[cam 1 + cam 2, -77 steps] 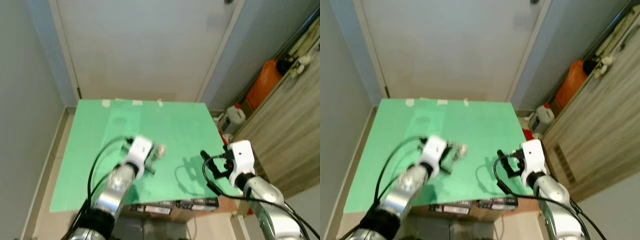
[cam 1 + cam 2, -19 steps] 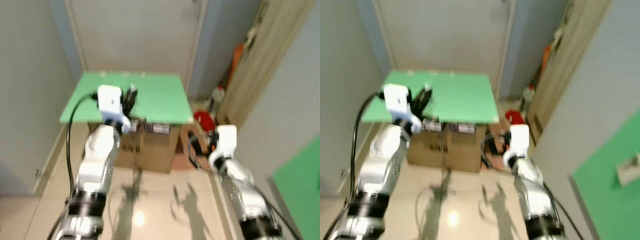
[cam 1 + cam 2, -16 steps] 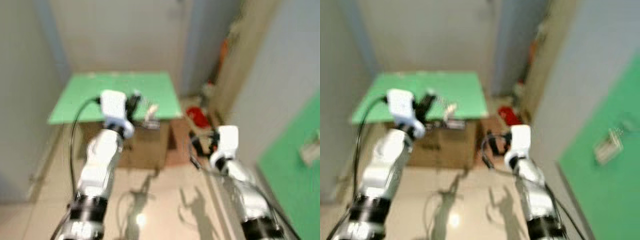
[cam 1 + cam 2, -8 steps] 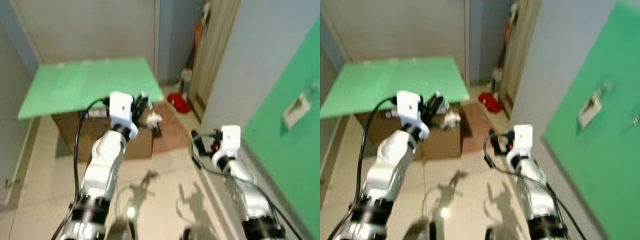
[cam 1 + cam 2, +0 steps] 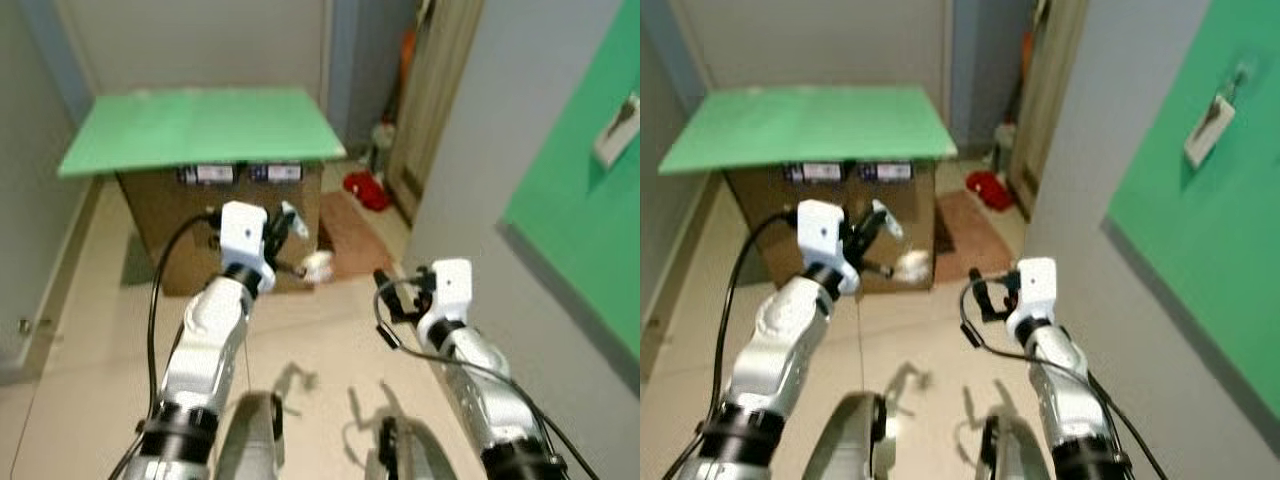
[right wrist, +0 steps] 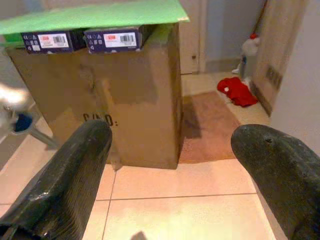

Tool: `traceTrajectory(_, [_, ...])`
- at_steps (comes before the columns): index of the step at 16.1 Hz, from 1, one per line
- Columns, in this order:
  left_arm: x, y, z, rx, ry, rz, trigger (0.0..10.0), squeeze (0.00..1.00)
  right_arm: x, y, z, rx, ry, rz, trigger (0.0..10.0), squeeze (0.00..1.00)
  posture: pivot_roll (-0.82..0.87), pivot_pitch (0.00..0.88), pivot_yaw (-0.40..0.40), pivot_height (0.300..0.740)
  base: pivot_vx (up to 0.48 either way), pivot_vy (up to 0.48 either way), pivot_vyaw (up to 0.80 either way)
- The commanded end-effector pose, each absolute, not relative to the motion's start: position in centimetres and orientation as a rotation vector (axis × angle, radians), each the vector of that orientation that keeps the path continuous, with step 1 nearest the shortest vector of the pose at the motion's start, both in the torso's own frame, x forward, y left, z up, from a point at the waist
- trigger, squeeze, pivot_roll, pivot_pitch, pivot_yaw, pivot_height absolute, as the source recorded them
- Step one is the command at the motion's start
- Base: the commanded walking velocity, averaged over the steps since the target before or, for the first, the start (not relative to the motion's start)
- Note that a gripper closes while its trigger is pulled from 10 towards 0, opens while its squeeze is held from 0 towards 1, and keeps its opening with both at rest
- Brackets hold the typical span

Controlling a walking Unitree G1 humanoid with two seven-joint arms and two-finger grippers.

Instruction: Hang keys on a hook

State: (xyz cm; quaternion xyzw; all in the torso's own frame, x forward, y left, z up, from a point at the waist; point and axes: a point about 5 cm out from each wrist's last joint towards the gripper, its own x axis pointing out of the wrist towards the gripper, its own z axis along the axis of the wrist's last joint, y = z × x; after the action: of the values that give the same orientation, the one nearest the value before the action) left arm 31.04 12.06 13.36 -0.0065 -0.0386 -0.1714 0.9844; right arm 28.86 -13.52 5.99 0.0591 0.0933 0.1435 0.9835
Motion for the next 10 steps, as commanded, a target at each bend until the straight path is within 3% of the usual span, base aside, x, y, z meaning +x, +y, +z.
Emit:
traceTrajectory(1, [31.42,11.69,14.64,-0.009,-0.123,-0.360,0.0,0.00,29.34,-13.93,6.66,0.101,0.167,0.281,10.0,0.00,0.03,0.000,-0.026,0.634,0.000,0.000,0.00])
traceTrajectory(10, [31.29,11.59,14.37,0.000,-0.108,-0.380,0.0,0.00,29.05,-14.36,6.34,0.116,0.167,0.255,10.0,0.00,0.03,0.000,-0.014,0.721,0.000,0.000,0.00])
